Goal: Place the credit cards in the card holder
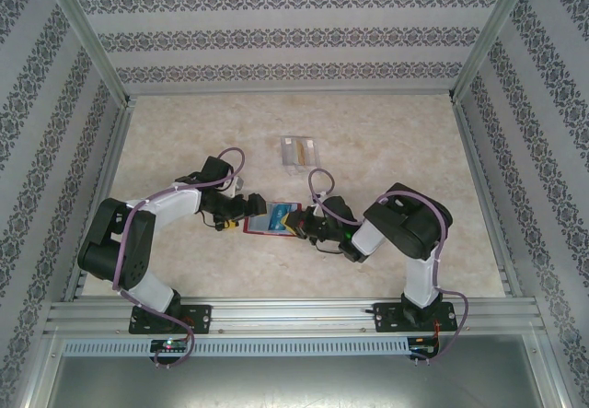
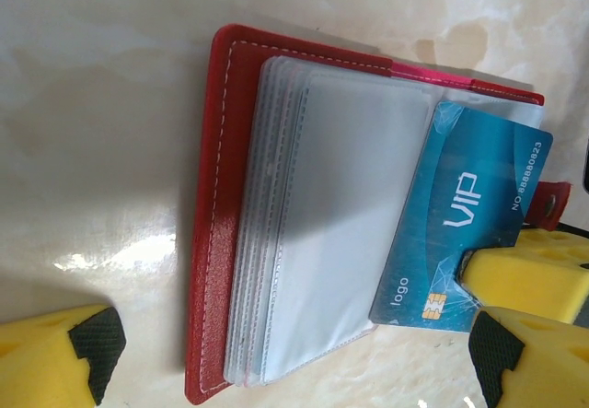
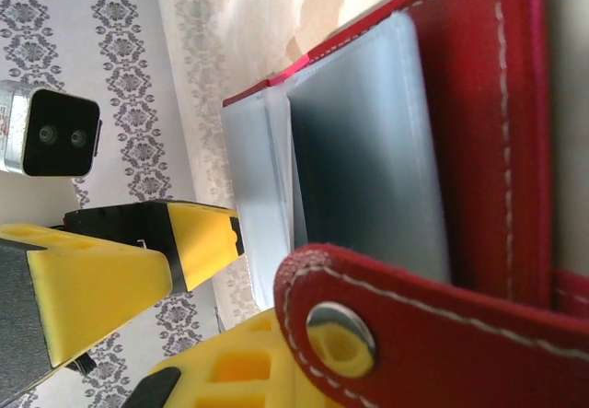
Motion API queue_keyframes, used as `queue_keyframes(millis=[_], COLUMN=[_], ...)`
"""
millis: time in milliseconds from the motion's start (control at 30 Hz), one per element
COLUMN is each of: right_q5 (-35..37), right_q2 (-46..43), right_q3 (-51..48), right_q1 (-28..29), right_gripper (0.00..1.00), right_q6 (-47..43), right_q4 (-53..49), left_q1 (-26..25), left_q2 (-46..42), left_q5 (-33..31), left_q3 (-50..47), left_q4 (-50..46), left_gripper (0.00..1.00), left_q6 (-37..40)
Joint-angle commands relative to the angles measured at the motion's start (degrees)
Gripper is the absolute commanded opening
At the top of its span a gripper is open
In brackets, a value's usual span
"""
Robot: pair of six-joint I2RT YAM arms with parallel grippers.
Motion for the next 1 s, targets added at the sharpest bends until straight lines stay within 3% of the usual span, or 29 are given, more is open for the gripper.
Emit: queue_keyframes(millis=[0,800,967], right_q5=[-2.1,-19.3,-19.8], right_q2=[-1.9,-2.7,-7.5], right_q3=[0.9,7.7,10.0], right_q1=[-0.7,-6.5,-7.4], right_gripper=[0.00,0.00,0.00], right_q6=[-2.5,-15.5,-23.6], right_q4=[-4.5,-16.7,-28.4], left_q1=[-0.4,-0.5,-0.5], left_q2=[1.8,3.7,3.8], left_q5=[-4.4,-6.2,-7.1], left_q3=[0.2,0.4,0.8], left_q4=[-2.1,-1.1,-2.2], left_gripper=[1.00,1.00,1.00], left_q6=[1.3,0.1,0.3])
